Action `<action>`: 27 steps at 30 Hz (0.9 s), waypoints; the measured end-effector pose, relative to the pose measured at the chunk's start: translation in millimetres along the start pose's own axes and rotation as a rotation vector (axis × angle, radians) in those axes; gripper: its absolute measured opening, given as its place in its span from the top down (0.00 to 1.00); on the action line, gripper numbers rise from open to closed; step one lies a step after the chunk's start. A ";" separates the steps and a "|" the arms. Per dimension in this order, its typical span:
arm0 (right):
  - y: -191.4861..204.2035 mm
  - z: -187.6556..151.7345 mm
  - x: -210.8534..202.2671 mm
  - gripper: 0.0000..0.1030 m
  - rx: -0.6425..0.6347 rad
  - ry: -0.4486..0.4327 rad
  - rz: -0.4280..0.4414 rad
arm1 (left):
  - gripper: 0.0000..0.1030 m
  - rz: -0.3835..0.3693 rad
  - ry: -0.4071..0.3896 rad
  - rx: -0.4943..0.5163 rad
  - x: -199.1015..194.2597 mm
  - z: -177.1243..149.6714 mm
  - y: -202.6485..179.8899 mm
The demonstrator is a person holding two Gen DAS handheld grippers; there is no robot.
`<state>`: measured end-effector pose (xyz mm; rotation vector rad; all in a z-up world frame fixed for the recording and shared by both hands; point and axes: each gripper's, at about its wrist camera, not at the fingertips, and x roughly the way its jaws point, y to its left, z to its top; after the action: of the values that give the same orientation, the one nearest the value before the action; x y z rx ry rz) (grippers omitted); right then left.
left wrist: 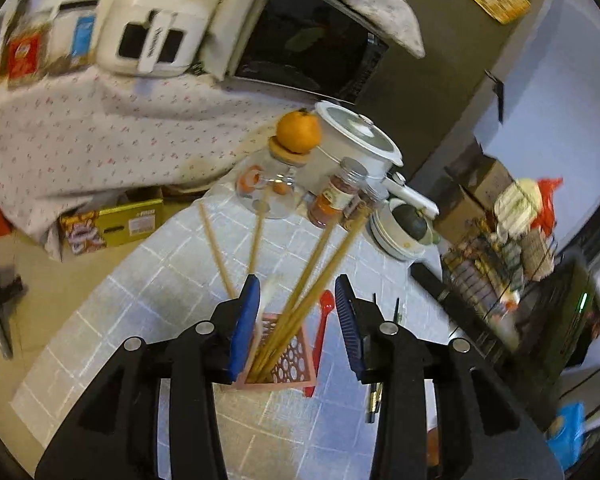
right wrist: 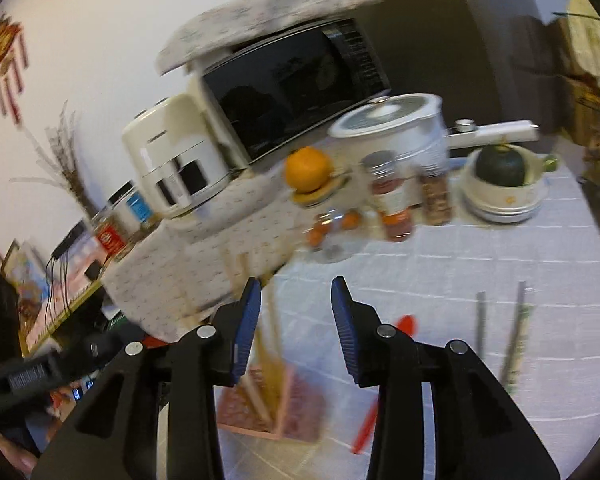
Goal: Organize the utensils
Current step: 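Close the left gripper on the red spoon while the right gripper moves to the wrapped chopsticks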
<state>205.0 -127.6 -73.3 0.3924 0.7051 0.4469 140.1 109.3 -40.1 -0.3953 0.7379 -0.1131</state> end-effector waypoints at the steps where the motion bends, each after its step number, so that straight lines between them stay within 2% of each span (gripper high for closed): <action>1: -11.3 6.7 -6.5 0.63 0.024 0.012 -0.029 | 0.64 0.004 0.006 0.033 1.5 -2.9 -9.6; 8: -76.2 25.3 -31.8 0.63 0.134 0.155 -0.169 | 0.60 0.001 0.113 0.242 35.2 -38.5 -78.6; 14: -108.6 18.7 -32.1 0.63 0.171 0.251 -0.227 | 0.60 0.012 0.236 0.359 83.7 -64.7 -122.1; 16: -116.4 18.2 -32.5 0.63 0.177 0.268 -0.238 | 0.60 0.012 0.272 0.379 101.7 -70.7 -130.9; 20: -139.3 21.0 -35.4 0.63 0.272 0.292 -0.230 | 0.60 0.046 0.350 0.379 144.1 -76.4 -141.0; 24: -157.1 26.3 -41.2 0.63 0.336 0.274 -0.245 | 0.55 0.136 0.413 0.371 195.8 -72.8 -142.6; 27: -162.8 26.8 -42.8 0.63 0.369 0.284 -0.213 | 0.55 0.209 0.433 0.383 225.5 -66.9 -138.9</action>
<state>236.5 -290.8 -111.2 0.6005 1.0999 0.1686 266.6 -92.8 -173.4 0.0795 1.1549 -0.1415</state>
